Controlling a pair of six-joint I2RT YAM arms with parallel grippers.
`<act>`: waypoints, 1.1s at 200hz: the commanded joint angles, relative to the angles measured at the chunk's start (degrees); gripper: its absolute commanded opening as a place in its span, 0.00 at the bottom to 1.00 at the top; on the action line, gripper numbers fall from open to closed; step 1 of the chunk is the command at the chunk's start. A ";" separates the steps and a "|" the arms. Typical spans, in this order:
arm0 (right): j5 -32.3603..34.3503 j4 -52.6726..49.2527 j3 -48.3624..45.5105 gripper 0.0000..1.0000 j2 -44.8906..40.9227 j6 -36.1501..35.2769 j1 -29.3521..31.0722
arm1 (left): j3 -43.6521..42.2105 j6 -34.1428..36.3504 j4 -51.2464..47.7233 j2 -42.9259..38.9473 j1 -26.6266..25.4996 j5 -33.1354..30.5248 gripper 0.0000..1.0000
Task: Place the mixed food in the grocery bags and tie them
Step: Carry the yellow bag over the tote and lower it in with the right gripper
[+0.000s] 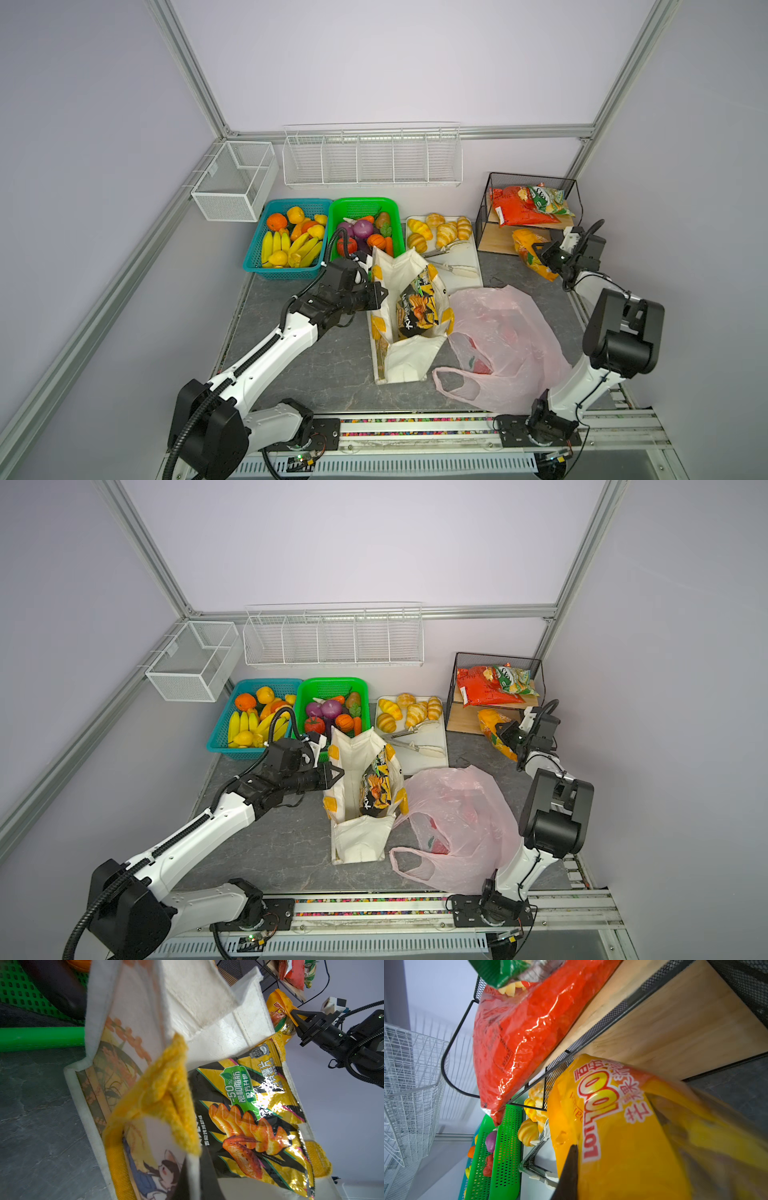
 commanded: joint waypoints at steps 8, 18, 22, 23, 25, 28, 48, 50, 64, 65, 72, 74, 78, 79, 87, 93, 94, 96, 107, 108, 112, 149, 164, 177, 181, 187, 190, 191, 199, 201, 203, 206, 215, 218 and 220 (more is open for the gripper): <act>-3.31 -0.85 -4.66 0.06 -16.81 0.41 1.13 | 0.07 0.63 3.18 0.39 0.39 -1.10 0.00; -3.11 -3.59 -5.46 0.07 -20.76 -0.66 2.32 | -0.05 0.66 3.29 0.45 0.38 -1.18 0.00; -2.98 -5.01 -5.57 0.07 -22.29 -1.31 2.83 | 0.01 0.72 3.29 0.42 0.39 -1.09 0.00; -2.94 -5.39 -5.53 0.07 -22.63 -1.50 3.00 | -0.03 0.70 3.33 0.45 0.39 -1.10 0.00; -2.78 -6.03 -5.57 0.07 -23.45 -1.89 3.27 | -0.05 0.74 3.30 0.42 0.39 -1.13 0.00; -2.60 -6.94 -5.54 0.07 -24.57 -2.40 3.66 | -0.10 0.71 3.36 0.43 0.39 -1.13 0.00; -0.73 -14.34 -4.37 0.07 -32.03 -5.99 6.68 | -0.08 0.70 3.52 0.51 0.39 -0.85 0.00; -0.71 -14.92 -4.18 0.07 -32.68 -6.18 6.96 | -0.11 0.72 3.52 0.48 0.39 -0.80 0.00; -1.10 -18.60 -2.16 0.07 -36.16 -7.16 9.30 | -0.20 0.67 3.85 0.43 0.39 -0.73 0.00; -1.17 -18.91 -2.03 0.07 -36.41 -7.20 9.48 | -0.22 0.67 3.88 0.45 0.39 -0.74 0.00; -1.73 -20.58 -0.72 0.07 -37.47 -7.85 10.91 | -0.19 0.67 4.05 0.48 0.39 -0.75 0.00; -1.88 -20.91 -0.56 0.07 -37.60 -7.94 11.12 | -0.14 0.67 4.07 0.52 0.39 -0.69 0.00; -2.33 -22.07 0.29 0.07 -38.16 -8.36 12.01 | -0.15 0.67 4.10 0.49 0.39 -0.60 0.00; -2.48 -22.32 0.47 0.07 -38.20 -8.46 12.20 | -0.15 0.67 4.14 0.52 0.39 -0.63 0.00; -3.55 -24.73 2.38 0.06 -38.74 -9.62 14.26 | -0.03 0.70 4.18 0.61 0.39 -0.64 0.00; -4.30 -26.59 4.00 0.07 -38.85 -10.57 15.88 | 0.06 0.79 4.17 0.52 0.34 -0.64 0.00; -4.44 -26.94 4.22 0.07 -38.86 -10.75 16.16 | 0.09 0.82 4.22 0.54 0.37 -0.65 0.00; -4.85 -27.70 5.04 0.07 -38.88 -11.20 17.12 | 0.04 0.84 4.18 0.55 0.34 -0.66 0.00; -6.08 -30.08 7.50 0.07 -38.59 -12.94 20.52 | -0.01 0.84 4.44 0.47 0.39 -0.64 0.00; -6.21 -30.27 7.81 0.07 -38.51 -13.08 20.93 | -0.03 0.84 4.52 0.42 0.39 -0.65 0.00; -6.61 -31.17 8.86 0.07 -38.16 -13.78 22.38 | -0.02 0.92 4.67 0.38 0.39 -0.63 0.00; -8.65 -39.98 18.75 0.07 -32.38 -22.21 36.97 | 0.56 1.88 3.89 0.73 0.39 -0.35 0.00; -10.35 -43.31 22.63 0.07 -29.34 -25.88 41.96 | 0.60 1.90 3.56 0.77 0.43 0.28 0.00; -12.20 -45.18 24.90 0.07 -27.27 -28.21 45.24 | 0.25 1.88 3.66 0.81 0.61 1.17 0.00; -12.77 -45.86 25.60 0.07 -26.61 -28.96 46.34 | 0.15 1.68 3.64 0.76 0.75 1.39 0.00; -13.67 -46.89 26.54 0.07 -25.58 -30.10 47.86 | -0.01 1.42 3.67 0.76 0.94 1.64 0.00; -14.19 -47.42 27.06 0.07 -25.07 -30.78 48.48 | -0.05 1.38 3.64 0.69 1.02 1.78 0.00; -14.60 -47.76 27.34 0.07 -24.65 -31.32 48.87 | -0.10 1.37 3.64 0.71 1.06 1.83 0.00; -15.70 -49.04 28.30 0.07 -23.40 -32.64 50.33 | -0.45 1.22 3.88 0.62 1.38 2.14 0.00; -15.97 -49.37 28.51 0.06 -22.98 -32.99 50.70 | -0.55 1.20 3.94 0.64 1.47 2.28 0.00; -16.10 -49.83 28.83 0.07 -22.68 -33.43 51.14 | -0.65 1.15 3.98 0.64 1.45 2.35 0.00; -16.39 -50.42 29.24 0.07 -22.10 -34.08 51.62 | -0.73 1.10 4.08 0.56 1.53 2.53 0.00; -17.53 -53.10 30.74 0.07 -20.12 -37.01 53.54 | -1.01 0.96 4.25 0.42 1.92 2.88 0.00; -18.10 -54.54 31.44 0.07 -19.28 -38.59 54.08 | -1.09 0.87 4.31 0.39 2.01 3.00 0.00; -18.23 -54.81 31.61 0.07 -19.05 -38.95 54.20 | -1.13 0.83 4.34 0.38 2.05 3.06 0.00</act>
